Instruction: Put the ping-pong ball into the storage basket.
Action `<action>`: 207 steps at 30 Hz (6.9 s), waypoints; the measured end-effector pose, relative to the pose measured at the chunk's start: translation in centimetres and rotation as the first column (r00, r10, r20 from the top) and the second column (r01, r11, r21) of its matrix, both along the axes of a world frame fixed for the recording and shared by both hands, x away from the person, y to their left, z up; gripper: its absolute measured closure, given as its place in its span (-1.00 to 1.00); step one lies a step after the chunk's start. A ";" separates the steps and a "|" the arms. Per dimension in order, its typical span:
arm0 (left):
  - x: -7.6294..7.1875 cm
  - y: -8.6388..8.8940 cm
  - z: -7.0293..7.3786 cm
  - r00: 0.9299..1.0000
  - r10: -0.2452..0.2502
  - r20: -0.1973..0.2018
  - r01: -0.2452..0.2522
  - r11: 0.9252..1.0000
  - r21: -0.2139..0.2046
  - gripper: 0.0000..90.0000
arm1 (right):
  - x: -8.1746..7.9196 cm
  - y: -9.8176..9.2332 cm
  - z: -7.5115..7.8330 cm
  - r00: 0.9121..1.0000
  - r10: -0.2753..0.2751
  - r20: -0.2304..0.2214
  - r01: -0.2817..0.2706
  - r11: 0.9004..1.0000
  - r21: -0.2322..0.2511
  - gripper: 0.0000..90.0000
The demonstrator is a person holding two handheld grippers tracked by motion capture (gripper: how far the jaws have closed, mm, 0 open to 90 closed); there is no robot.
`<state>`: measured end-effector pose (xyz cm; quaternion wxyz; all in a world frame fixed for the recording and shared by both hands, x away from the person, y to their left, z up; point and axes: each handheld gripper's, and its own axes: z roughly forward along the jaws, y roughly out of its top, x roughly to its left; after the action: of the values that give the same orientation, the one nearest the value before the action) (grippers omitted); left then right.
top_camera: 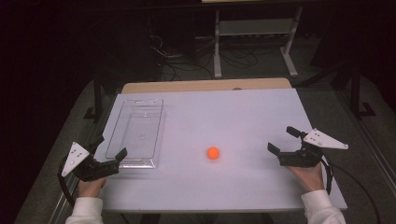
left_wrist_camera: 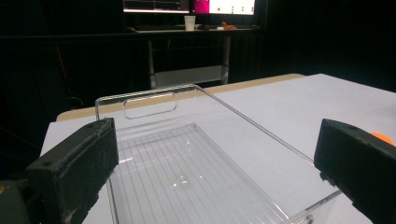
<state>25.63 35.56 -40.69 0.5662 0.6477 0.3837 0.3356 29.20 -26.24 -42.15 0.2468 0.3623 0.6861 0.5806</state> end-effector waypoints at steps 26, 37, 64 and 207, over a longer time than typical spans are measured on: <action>0.5 -1.1 2.0 0.998 -0.061 -0.032 0.064 0.994 0.089 -1.00 | 0.1 0.3 -0.2 1.000 -0.007 -0.015 0.006 0.999 -0.034 -1.00; 1.1 -2.0 3.6 0.995 -0.093 -0.032 0.096 0.986 0.133 -1.00 | 0.1 0.4 -0.2 1.000 -0.001 -0.015 0.001 0.999 -0.039 -1.00; 3.2 -5.5 6.9 0.973 -0.210 -0.094 0.227 0.937 0.266 -1.00 | 0.1 0.4 -0.2 1.000 0.006 -0.014 -0.006 0.999 -0.036 -1.00; 10.5 -23.2 7.1 0.743 -0.461 -0.485 0.669 0.542 0.508 -1.00 | -0.3 0.1 -0.1 0.999 0.041 -0.019 -0.041 0.999 -0.018 -1.00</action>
<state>36.14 12.34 -33.57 0.3162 0.9337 0.0874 0.1436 28.93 -26.11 -42.28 0.2316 0.3515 0.7009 0.5758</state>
